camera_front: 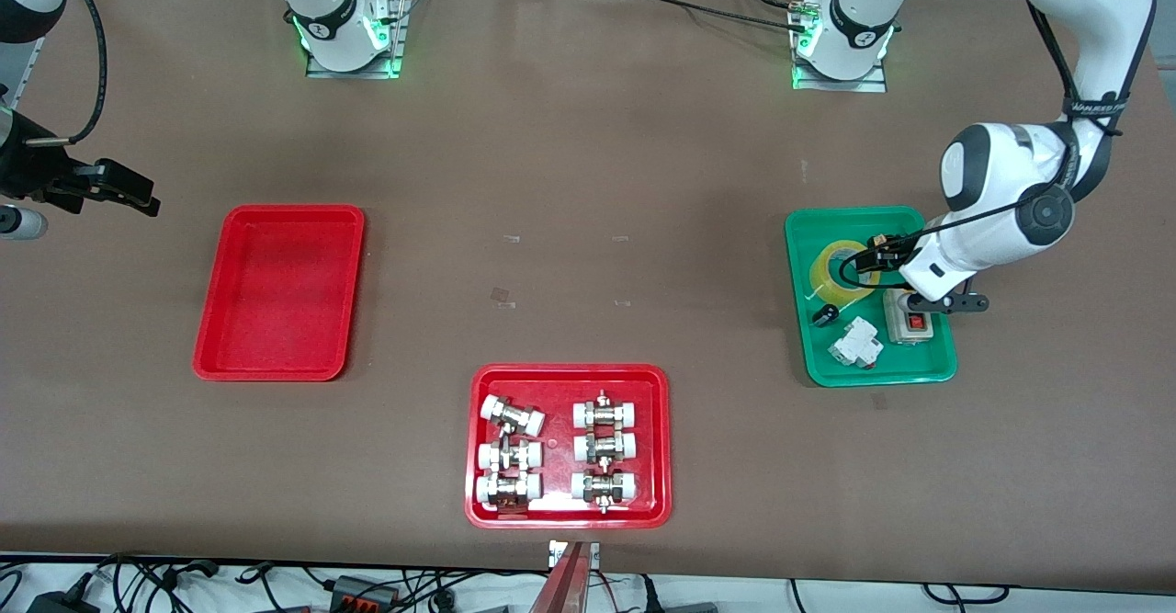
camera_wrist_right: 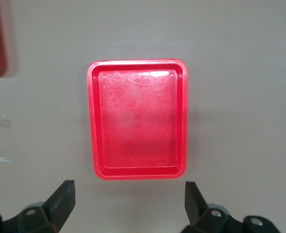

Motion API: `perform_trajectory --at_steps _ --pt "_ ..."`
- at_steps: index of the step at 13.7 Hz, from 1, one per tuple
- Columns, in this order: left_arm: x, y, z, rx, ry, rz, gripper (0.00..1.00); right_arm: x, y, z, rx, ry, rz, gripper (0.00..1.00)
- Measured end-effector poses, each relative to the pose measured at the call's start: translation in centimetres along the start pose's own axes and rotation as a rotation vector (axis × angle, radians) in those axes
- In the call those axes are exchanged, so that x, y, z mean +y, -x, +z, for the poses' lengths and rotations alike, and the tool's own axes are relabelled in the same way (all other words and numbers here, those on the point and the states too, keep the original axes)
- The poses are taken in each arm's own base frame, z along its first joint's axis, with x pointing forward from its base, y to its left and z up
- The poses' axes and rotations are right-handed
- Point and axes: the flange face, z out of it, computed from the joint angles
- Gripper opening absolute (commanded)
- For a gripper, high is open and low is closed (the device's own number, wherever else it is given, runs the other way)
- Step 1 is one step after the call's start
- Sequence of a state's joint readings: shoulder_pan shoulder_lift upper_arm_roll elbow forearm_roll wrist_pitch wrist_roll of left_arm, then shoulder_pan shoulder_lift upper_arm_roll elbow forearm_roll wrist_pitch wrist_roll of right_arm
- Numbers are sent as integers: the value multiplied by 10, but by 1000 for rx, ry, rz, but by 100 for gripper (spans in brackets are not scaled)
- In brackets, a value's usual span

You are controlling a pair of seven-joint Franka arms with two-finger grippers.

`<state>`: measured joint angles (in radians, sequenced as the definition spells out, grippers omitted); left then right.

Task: Left arm passes tape to right arm into tray
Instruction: 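Close the left gripper on the rim of the yellow tape roll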

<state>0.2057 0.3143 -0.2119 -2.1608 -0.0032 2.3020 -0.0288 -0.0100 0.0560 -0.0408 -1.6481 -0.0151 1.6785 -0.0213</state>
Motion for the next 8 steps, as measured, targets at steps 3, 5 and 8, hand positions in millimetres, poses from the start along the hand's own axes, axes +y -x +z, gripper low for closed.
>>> perform_trajectory --at_steps 3,5,8 --pt "-1 0 18 19 6 -3 100 0 0 0 0 0 -1 100" --pt "-1 4 31 17 8 -4 100 -2 0 0 0 0 -3 100" --pt "-1 6 37 13 9 -4 94 -6 0 -1 1 0 -11 100"
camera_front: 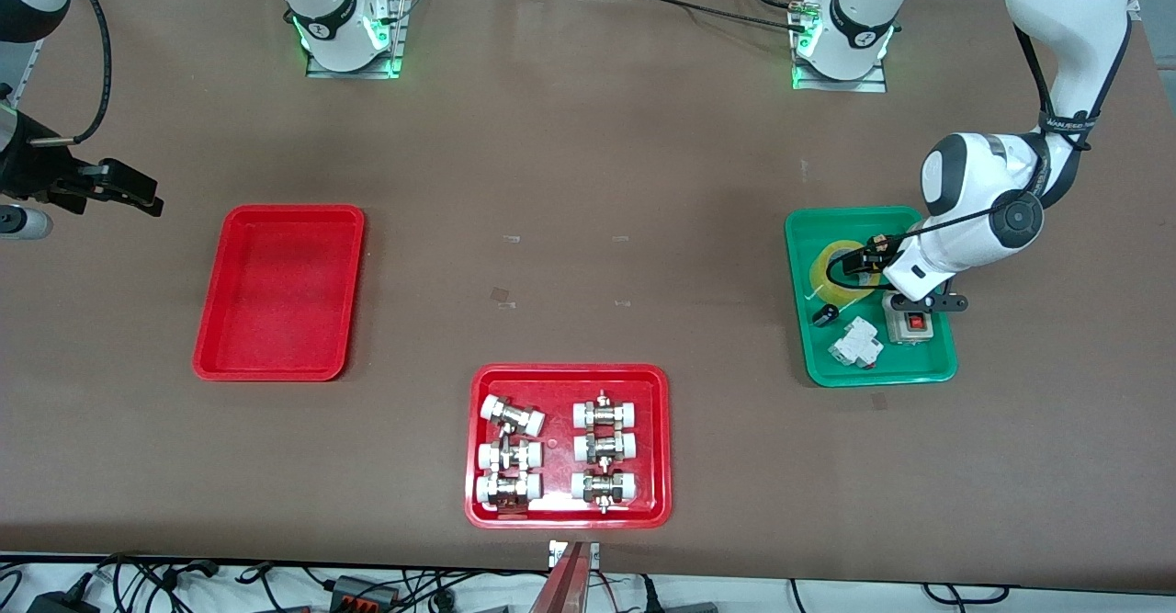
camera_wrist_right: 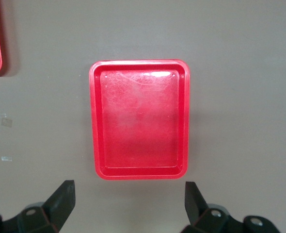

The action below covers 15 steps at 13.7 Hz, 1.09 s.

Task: Left arm passes tape to right arm into tray
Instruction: 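Close the left gripper on the rim of the yellow tape roll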

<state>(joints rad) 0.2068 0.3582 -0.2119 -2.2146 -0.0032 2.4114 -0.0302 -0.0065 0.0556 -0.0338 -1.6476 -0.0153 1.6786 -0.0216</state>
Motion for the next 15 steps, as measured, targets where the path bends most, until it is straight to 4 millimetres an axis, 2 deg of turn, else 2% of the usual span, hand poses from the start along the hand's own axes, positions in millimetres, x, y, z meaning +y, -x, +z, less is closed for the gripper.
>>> perform_trajectory --at_steps 1,3,5,6,8,9,15 --pt "0 0 0 0 0 0 82 -1 0 -1 1 0 -2 100" --pt "0 0 0 -1 0 0 52 -1 0 -1 2 0 -2 100" --pt "0 0 1 -1 0 0 29 -1 0 -1 2 0 -2 100" --pt "0 1 1 -1 0 0 18 -1 0 -1 2 0 -3 100" --pt "-1 0 1 -1 0 -1 4 -2 0 -1 2 0 -3 100" --pt "-2 0 0 0 0 -4 1 -2 0 -1 2 0 -3 100" --pt "-13 0 -5 12 1 -23 1 -4 0 -1 0 0 -6 100"
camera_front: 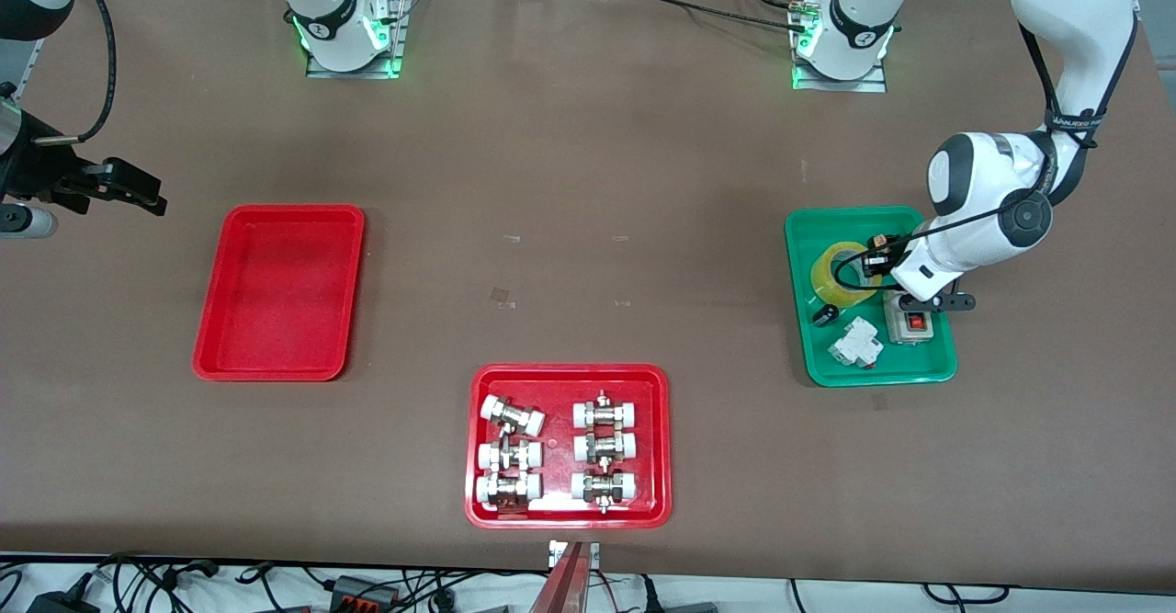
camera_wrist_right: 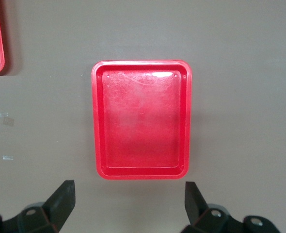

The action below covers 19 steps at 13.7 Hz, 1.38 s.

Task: Left arm passes tape to right arm into tray
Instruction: 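Close the left gripper on the rim of the yellow tape roll, then lift the tape with the left gripper while the right gripper reaches over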

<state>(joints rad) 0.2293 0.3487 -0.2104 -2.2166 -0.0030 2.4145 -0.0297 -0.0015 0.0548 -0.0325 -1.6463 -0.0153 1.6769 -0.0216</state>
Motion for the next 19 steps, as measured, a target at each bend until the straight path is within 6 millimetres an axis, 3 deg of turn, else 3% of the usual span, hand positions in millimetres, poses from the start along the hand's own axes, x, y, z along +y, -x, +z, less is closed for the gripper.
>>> perform_trajectory --at_steps 2,5,8,11,13,16,17,19 --pt "-2 0 -11 11 -3 -3 0 0 0 0 0 0 0 100" --pt "0 6 -48 22 -19 5 0 0 0 0 0 0 -1 100" --pt "4 15 -97 41 -40 36 0 -1 0 0 0 0 -1 100" --pt "12 28 -161 51 -64 53 0 -1 1 0 -8 0 -1 100" --pt "25 38 -216 39 -78 72 0 0 2 1 -18 0 -1 100" --pt "62 42 -292 67 -13 98 0 0 5 -1 -24 -1 0 100" --pt "73 44 -304 67 35 103 0 0 6 -2 -26 -1 0 100" --pt "91 43 -310 64 109 115 0 0 7 -4 -25 -1 0 100"
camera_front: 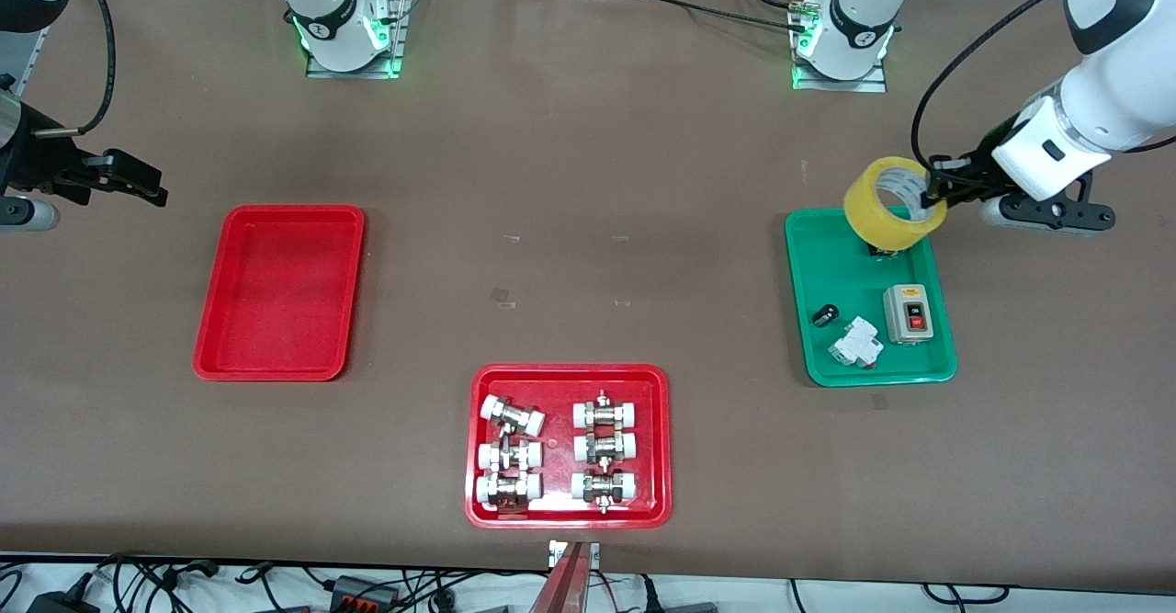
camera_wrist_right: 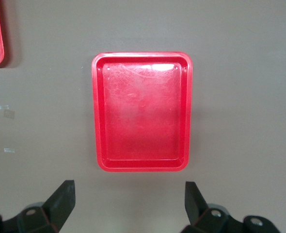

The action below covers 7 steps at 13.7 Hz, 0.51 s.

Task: Left arm passes tape to right arm into tray
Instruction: 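Lift the tape with the left gripper while the right gripper reaches over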

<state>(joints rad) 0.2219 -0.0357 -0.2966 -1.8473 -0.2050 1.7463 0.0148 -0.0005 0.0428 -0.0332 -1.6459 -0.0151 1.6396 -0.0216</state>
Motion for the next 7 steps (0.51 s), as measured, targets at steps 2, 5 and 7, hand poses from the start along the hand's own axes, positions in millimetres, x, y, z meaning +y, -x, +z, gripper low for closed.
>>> perform_trajectory --at_steps 2,5,7 --pt "39 -8 8 -12 41 51 0 0 0 0 0 0 0 100" --pt "129 -19 29 -36 75 25 0 0 0 0 -1 0 0 100" --pt "183 -32 48 -40 113 -2 0 0 0 1 -2 0 0 100"
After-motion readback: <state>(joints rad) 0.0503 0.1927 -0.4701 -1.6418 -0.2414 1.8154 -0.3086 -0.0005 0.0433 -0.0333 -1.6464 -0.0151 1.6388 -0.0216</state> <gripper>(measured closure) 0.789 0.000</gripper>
